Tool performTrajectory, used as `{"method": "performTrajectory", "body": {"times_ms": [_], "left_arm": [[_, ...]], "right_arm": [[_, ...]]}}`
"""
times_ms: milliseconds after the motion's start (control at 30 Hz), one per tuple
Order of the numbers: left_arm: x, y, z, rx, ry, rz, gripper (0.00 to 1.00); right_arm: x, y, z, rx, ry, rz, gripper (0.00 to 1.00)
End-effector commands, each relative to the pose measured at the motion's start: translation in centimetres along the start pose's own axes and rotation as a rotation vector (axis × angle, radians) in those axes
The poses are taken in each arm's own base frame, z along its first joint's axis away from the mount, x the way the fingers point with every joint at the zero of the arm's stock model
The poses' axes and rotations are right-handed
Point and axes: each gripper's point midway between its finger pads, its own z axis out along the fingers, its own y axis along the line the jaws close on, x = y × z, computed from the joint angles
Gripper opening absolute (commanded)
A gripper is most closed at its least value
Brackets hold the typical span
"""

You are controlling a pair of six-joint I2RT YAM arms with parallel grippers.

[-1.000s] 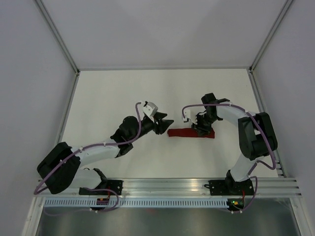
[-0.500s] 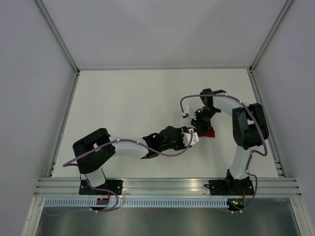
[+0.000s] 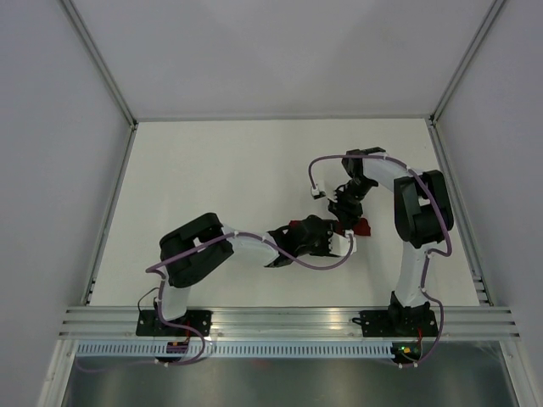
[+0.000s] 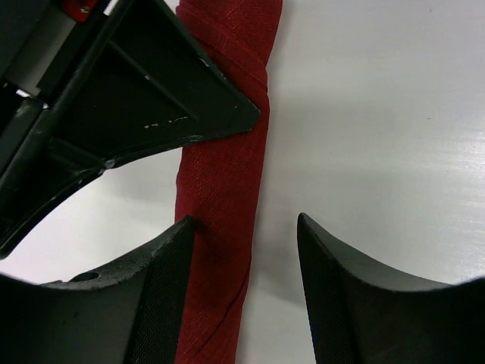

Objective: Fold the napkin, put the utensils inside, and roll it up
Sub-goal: Roll the napkin with the utensil

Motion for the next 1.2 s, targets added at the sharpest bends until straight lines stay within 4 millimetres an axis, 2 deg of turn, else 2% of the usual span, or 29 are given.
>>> {"method": "performTrajectory", "body": {"times_ms": [0,367,533,567,600,700,733,767,833,867,900,967,1000,1067,1100,1167], "left_arm": [[-0.4,1.2,0.9,-0.017,-0.002,0.066,0.62],[2.3,1.4,2.6,0.014,0.096,0.055,0.61],[3.4,1.0,3.0,0.061,0.135,0.033,0.55],[4.0,0.5,2.9,0.089,0.161,0.025,0.53],[3.7,0.6,3.0,0.099,0.155,0.02,0.49],[4.1,-0.2,3.2,0.155,0.182,-0.007,0.42],[4.5,-0.7,3.2,0.175,0.195,-0.023,0.41],[4.6,-0.7,3.3,0.18,0.205,-0.03,0.4],[4.8,-0.9,3.3,0.188,0.223,-0.057,0.38],[5.2,-1.1,3.2,0.198,0.242,-0.067,0.38],[5.2,-1.2,3.1,0.202,0.247,-0.092,0.38],[4.9,-1.3,3.1,0.215,0.238,-0.12,0.38],[4.8,-1.4,3.1,0.216,0.235,-0.143,0.38],[4.9,-1.5,3.0,0.215,0.24,-0.163,0.38],[4.9,-1.6,3.0,0.216,0.242,-0.179,0.38],[4.9,-1.7,3.1,0.216,0.243,-0.196,0.38]], "right_arm": [[2.0,-0.6,2.8,-0.059,0.063,0.001,0.23],[1.7,-0.5,2.7,-0.11,0.059,0.004,0.23],[1.4,-0.3,2.4,-0.14,0.046,0.007,0.24],[1.3,-0.4,2.4,-0.139,0.043,0.01,0.35],[0.9,-0.7,2.2,-0.128,0.026,0.012,0.43],[0.0,-1.4,1.2,-0.088,-0.022,0.034,0.62],[-0.3,-1.7,0.9,-0.065,-0.041,0.044,0.65],[-0.8,-2.9,0.4,-0.009,-0.065,0.042,0.67],[-1.7,-3.8,-1.5,0.082,-0.117,0.101,0.69],[-2.5,-5.1,-2.5,0.15,-0.158,0.107,0.7],[-3.0,-5.7,-4.4,0.216,-0.2,0.129,0.72],[-4.0,-6.9,-6.7,0.305,-0.273,0.216,0.73],[-4.1,-7.3,-8.8,0.36,-0.31,0.241,0.73],[-4.5,-7.9,-10.9,0.407,-0.383,0.341,0.74],[-4.1,-8.3,-12.8,0.438,-0.429,0.381,0.74],[-3.8,-8.9,-14.5,0.466,-0.501,0.498,0.75]]}}
